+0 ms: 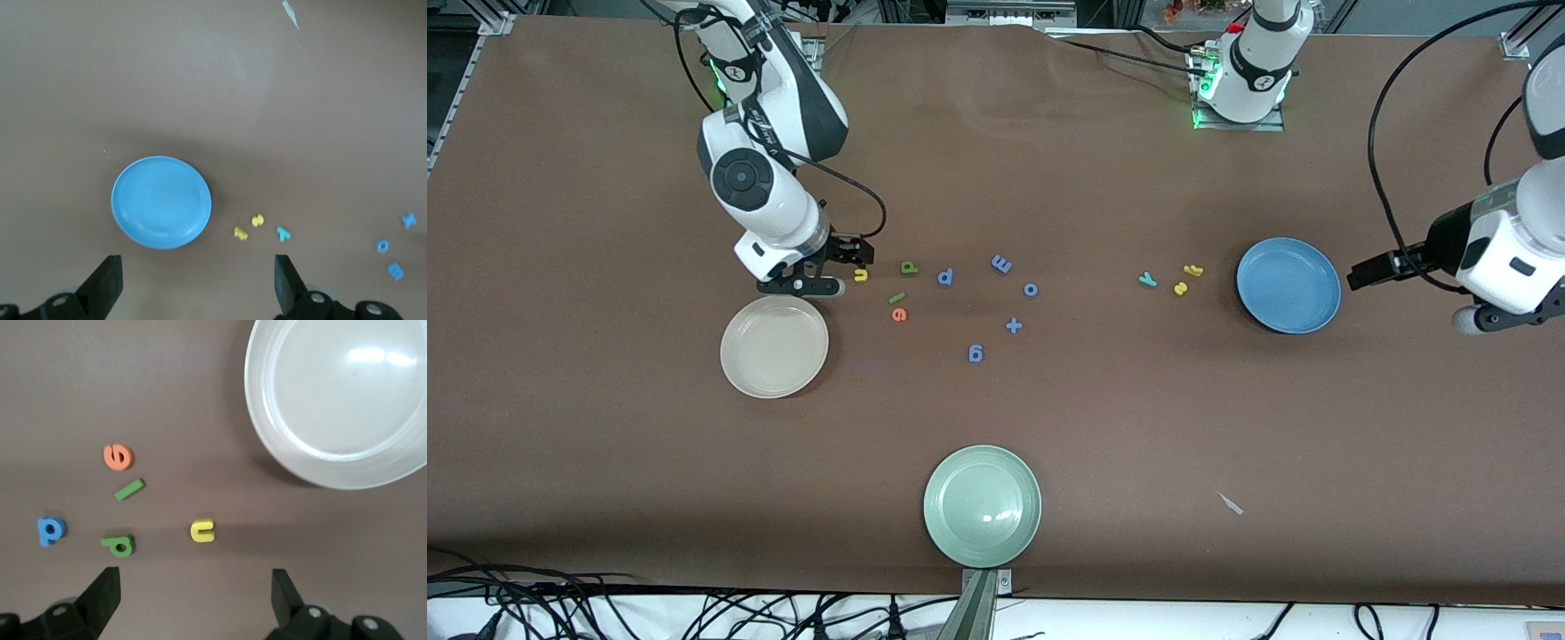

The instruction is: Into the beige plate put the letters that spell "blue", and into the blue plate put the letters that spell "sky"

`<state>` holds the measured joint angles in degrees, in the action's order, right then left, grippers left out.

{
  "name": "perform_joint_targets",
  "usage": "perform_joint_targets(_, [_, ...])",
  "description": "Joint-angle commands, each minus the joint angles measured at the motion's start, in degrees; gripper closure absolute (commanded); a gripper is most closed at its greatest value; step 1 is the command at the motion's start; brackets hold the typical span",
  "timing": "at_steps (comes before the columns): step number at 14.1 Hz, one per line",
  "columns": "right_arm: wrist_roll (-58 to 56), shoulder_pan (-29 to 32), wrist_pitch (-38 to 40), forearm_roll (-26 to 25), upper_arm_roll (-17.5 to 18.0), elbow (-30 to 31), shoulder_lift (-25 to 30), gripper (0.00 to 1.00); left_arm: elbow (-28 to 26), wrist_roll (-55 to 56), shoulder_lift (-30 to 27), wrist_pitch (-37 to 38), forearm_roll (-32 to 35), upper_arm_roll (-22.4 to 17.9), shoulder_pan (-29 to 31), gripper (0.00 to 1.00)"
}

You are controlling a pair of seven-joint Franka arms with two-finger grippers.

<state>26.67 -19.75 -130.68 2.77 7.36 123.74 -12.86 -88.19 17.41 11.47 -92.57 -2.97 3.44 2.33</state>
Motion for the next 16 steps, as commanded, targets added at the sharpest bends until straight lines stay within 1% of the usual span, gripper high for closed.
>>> perform_joint_targets(1, [1.89, 0.07, -5.79, 0.57, 1.42, 5.18, 1.35, 0.0, -7.4, 2.36, -1.01, -8.21, -1.06, 0.34, 0.57, 0.01])
perform_joint_targets(3, [2.15, -0.55, -11.15, 0.57, 1.51, 8.43, 0.91, 0.0, -14.25, 7.61, -0.93, -16.2, -2.04, 0.34, -0.13, 0.01])
perform_joint_targets(5, [2.07, -0.81, -14.76, 0.04, 1.43, 8.98, -1.36, 0.0, -17.7, 10.44, 0.47, -20.62, -2.13, 0.6, -0.48, 0.01])
perform_joint_targets(7, [2.07, -0.81, -20.46, -0.05, 1.43, 8.89, -5.05, 0.0, -20.42, 17.36, 0.57, -22.99, -2.04, 2.26, -0.75, 0.01])
perform_joint_targets(8, [1.98, -0.81, -22.93, -0.05, 1.43, 8.98, -6.81, 0.0, -22.7, 21.49, 0.66, -25.53, -1.69, 4.45, -0.83, 0.01])
perform_joint_targets(9, [1.81, -0.81, -24.08, -0.05, 1.43, 9.06, -7.61, 0.0, -24.9, 26.05, 0.66, -28.08, -0.91, 6.3, -0.75, 0.01])
perform_joint_targets(11, [1.63, -0.81, -24.18, -0.31, 1.43, 8.98, -7.71, 0.0, -30.43, 31.78, 0.31, -33.79, -0.64, 7.54, -0.75, 0.01])
perform_joint_targets(12, [1.63, -0.81, -24.18, -0.75, 1.43, 8.98, -7.79, 0.01, -33.5, 36.25, -0.39, -35.82, -0.63, 8.77, -0.66, 0.05])
perform_joint_targets(13, [1.8, -0.81, -24.27, -1.1, 1.43, 8.98, -8.23, 0.01, -34.75, 40.9, -0.75, -36.53, -0.63, 10.08, -0.66, 0.05])
perform_joint_targets(14, [1.89, -0.81, -24.44, -1.1, 1.43, 9.06, -8.49, 0.02, -35.46, 43.21, -0.66, -36.54, -0.63, 10.44, -0.57, 0.05])
perform_joint_targets(16, [1.8, -0.81, -24.62, -1.1, 1.34, 9.24, -8.5, 0.09, -37.92, 46.3, -1.1, -36.8, -0.63, 10.62, -0.57, 0.07])
